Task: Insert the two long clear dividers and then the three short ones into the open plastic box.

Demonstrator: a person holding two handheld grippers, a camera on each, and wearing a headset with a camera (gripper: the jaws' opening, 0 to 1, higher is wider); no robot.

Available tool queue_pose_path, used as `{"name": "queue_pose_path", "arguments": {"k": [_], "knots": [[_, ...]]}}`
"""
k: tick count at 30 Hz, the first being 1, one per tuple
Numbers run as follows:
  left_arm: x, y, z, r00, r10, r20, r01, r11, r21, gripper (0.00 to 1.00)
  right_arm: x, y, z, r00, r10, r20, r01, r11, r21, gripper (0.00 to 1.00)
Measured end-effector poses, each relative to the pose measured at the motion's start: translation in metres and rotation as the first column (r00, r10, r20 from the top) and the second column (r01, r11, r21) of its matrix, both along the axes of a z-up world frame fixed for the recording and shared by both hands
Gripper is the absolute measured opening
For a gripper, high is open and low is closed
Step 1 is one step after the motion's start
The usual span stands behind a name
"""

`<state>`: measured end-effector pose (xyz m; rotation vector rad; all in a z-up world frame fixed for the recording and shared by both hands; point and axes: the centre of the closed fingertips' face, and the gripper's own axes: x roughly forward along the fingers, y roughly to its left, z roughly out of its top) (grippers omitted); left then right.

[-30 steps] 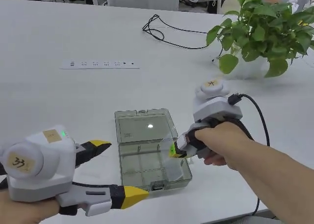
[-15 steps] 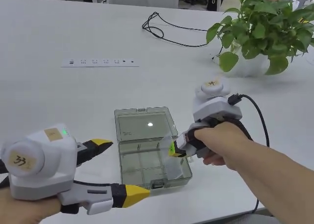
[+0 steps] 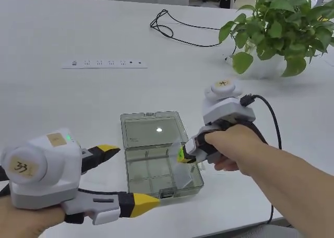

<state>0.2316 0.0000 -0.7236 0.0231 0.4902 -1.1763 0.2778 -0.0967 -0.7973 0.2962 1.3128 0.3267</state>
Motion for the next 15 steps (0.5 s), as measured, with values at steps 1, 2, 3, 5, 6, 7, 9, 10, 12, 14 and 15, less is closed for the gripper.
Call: {"name": "queue_pose_path", "arguments": {"k": [1, 2, 3, 5, 6, 7, 9, 10, 12, 14, 15], "knots": [[0.0000, 0.0000, -0.0002, 1.000, -0.001, 0.000, 0.001, 1.000, 0.001, 0.85, 0.0000, -0.0017, -0.0012, 1.000, 0.013, 0.004, -0.013, 1.000, -0.016, 0.06], [0.0001, 0.0001, -0.0003, 1.000, -0.001, -0.001, 0.001, 1.000, 0.001, 0.85, 0.0002, -0.0024, -0.0015, 1.000, 0.018, 0.007, -0.018, 1.000, -0.021, 0.06], [0.0004, 0.0001, 0.0000, 1.000, 0.000, -0.001, 0.000, 1.000, -0.001, 0.85, 0.0001, -0.0008, -0.0006, 1.000, 0.009, 0.002, -0.009, 1.000, -0.006, 0.06], [0.0005, -0.0001, -0.0001, 1.000, 0.000, -0.002, 0.000, 1.000, -0.001, 0.85, 0.0004, -0.0017, -0.0007, 1.000, 0.013, 0.003, -0.013, 1.000, -0.012, 0.06], [0.0004, -0.0001, -0.0004, 1.000, 0.000, -0.002, 0.000, 1.000, 0.001, 0.85, 0.0003, -0.0019, -0.0008, 1.000, 0.014, 0.003, -0.014, 1.000, -0.012, 0.06], [0.0004, -0.0001, -0.0004, 1.000, 0.001, -0.002, -0.001, 1.000, 0.002, 0.85, 0.0001, -0.0022, -0.0012, 1.000, 0.016, 0.004, -0.016, 1.000, -0.014, 0.06], [0.0003, -0.0003, 0.0002, 1.000, 0.002, -0.002, -0.002, 1.000, -0.001, 0.85, -0.0004, -0.0017, -0.0011, 1.000, 0.023, 0.007, -0.023, 1.000, -0.019, 0.06], [0.0003, -0.0003, 0.0002, 1.000, 0.002, -0.002, -0.002, 1.000, -0.001, 0.85, -0.0005, -0.0008, -0.0008, 1.000, 0.029, 0.010, -0.029, 0.999, -0.023, 0.06], [0.0000, -0.0003, -0.0004, 1.000, 0.002, -0.001, -0.002, 1.000, 0.001, 0.85, -0.0018, 0.0013, -0.0015, 0.998, 0.053, 0.016, -0.052, 0.998, -0.043, 0.06], [-0.0005, -0.0002, -0.0011, 1.000, 0.002, -0.003, -0.002, 1.000, 0.003, 0.85, -0.0018, 0.0016, -0.0015, 0.997, 0.068, 0.026, -0.067, 0.996, -0.057, 0.06], [-0.0006, -0.0001, -0.0013, 1.000, 0.002, -0.002, -0.002, 1.000, 0.004, 0.85, -0.0015, 0.0018, -0.0018, 0.997, 0.077, 0.029, -0.075, 0.995, -0.062, 0.06]]}}
